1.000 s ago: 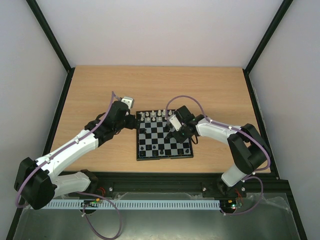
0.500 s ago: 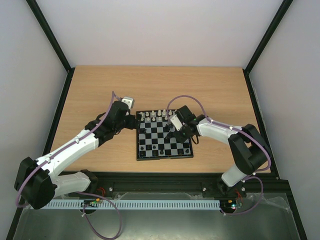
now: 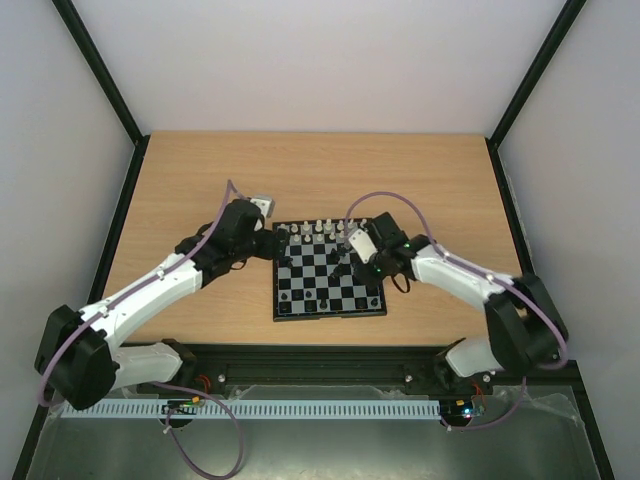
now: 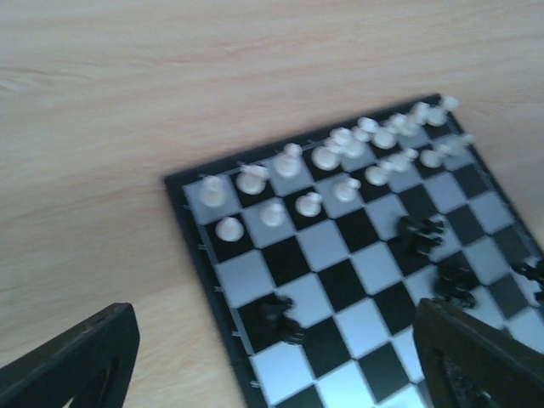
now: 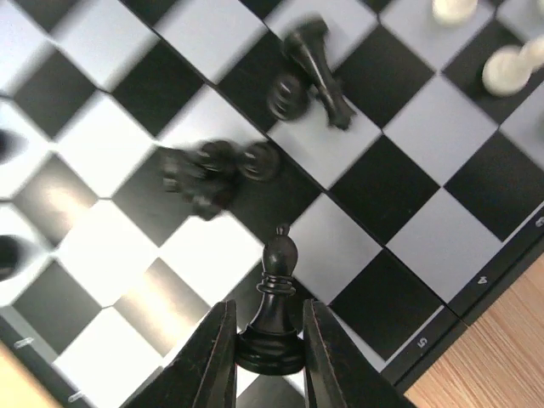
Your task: Set up the chess pieces on the board
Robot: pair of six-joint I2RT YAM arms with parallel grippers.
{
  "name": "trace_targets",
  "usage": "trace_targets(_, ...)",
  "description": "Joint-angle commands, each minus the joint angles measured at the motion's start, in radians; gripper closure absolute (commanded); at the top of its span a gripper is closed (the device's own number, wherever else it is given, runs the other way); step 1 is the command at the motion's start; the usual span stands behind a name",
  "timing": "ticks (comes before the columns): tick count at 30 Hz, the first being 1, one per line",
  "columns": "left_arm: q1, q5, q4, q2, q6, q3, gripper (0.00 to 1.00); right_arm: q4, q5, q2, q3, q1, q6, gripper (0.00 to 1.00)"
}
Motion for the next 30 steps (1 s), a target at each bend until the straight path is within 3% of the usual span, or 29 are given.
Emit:
trace_targets(1,0.005,0.280,0.014,0.043,-0.127,0.047,0.13,0.003,-0.159,-0.183,-0.046,-0.002,-0.054,0.93)
trace_targets(5,0.003,0.536,0.217,0.063,-0.291,-0.019,0.23,0.037,-0.255,-0.301,-0.088,-0.003,-0.078,0.92)
trace_targets(8,-0.009,0.638,0.374,0.081,-0.382,-0.062,0.28,0.036,-0.287,-0.329,-0.100,-0.003,-0.093,0.92)
trace_targets(11,-0.025,0.676,0.451,0.113,-0.415,-0.070,0.31,0.022,-0.317,-0.332,-0.097,-0.003,-0.099,0.92)
trace_targets(21,-0.087,0.802,0.624,0.269,-0.505,-0.074,0.54,0.019,-0.363,-0.370,-0.099,-0.003,-0.101,0.91)
trace_targets(30,-0.131,0.854,0.693,0.350,-0.539,-0.054,0.68,0.017,-0.369,-0.365,-0.102,-0.004,-0.105,0.90)
